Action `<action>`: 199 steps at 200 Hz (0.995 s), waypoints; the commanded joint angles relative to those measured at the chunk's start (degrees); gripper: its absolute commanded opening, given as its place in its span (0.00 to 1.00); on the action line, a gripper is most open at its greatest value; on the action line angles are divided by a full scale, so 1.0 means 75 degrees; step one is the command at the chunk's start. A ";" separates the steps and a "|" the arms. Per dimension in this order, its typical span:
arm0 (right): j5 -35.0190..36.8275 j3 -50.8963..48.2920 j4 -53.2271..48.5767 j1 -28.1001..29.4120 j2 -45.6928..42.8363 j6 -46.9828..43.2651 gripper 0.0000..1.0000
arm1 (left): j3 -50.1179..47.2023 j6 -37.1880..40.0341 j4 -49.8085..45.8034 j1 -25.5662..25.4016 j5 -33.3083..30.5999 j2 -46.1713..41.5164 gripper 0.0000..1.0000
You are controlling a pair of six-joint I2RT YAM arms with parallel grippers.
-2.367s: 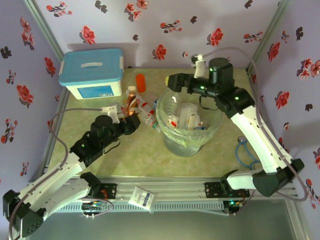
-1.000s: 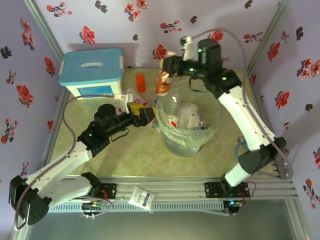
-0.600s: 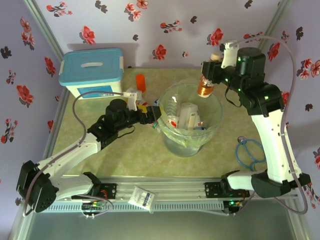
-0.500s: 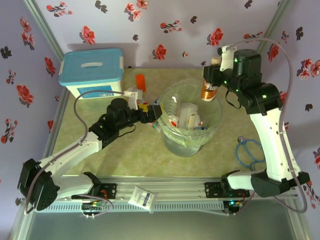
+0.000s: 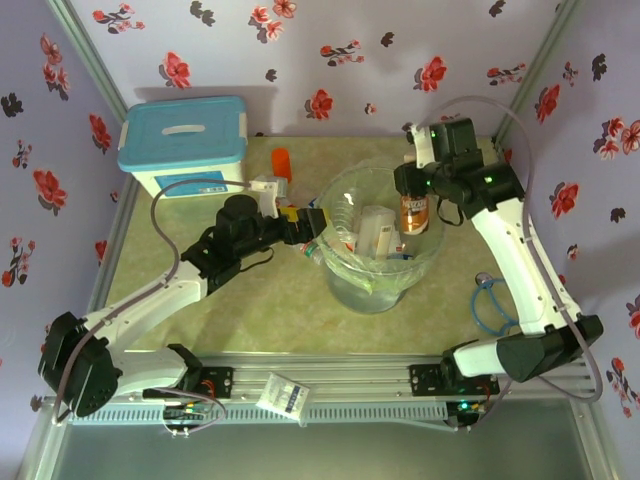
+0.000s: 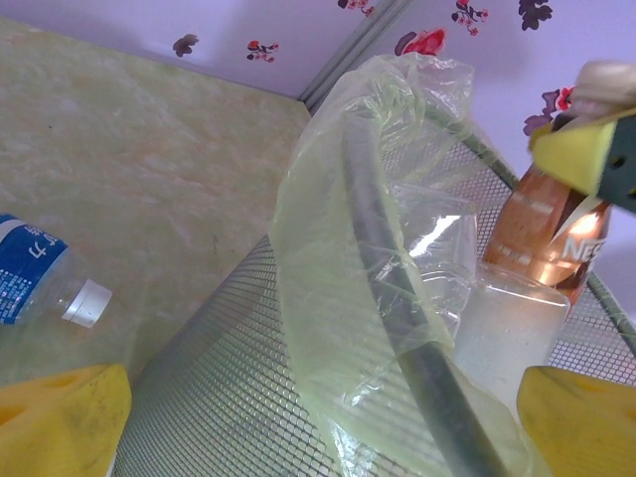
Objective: Put the plastic bottles in the bin
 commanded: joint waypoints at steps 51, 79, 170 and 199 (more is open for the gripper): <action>-0.0541 -0.0805 0.0375 0.0116 -0.0098 -0.0167 0.44 | -0.0060 -0.0006 0.0024 -0.0051 0.0025 0.0071 1.00; -0.1522 -0.0672 0.0855 0.0108 -0.0497 0.0026 0.75 | -0.0072 -0.0006 0.0048 -0.0051 0.0033 0.0065 1.00; -0.0671 -0.0131 0.0154 0.0111 -0.0137 0.0193 0.43 | -0.0271 0.0005 0.0061 -0.0045 0.0011 -0.0180 1.00; -0.0777 -0.0767 0.0417 0.0107 -0.0219 0.0467 0.31 | -0.0339 0.0006 0.0028 -0.0045 -0.0054 -0.0258 1.00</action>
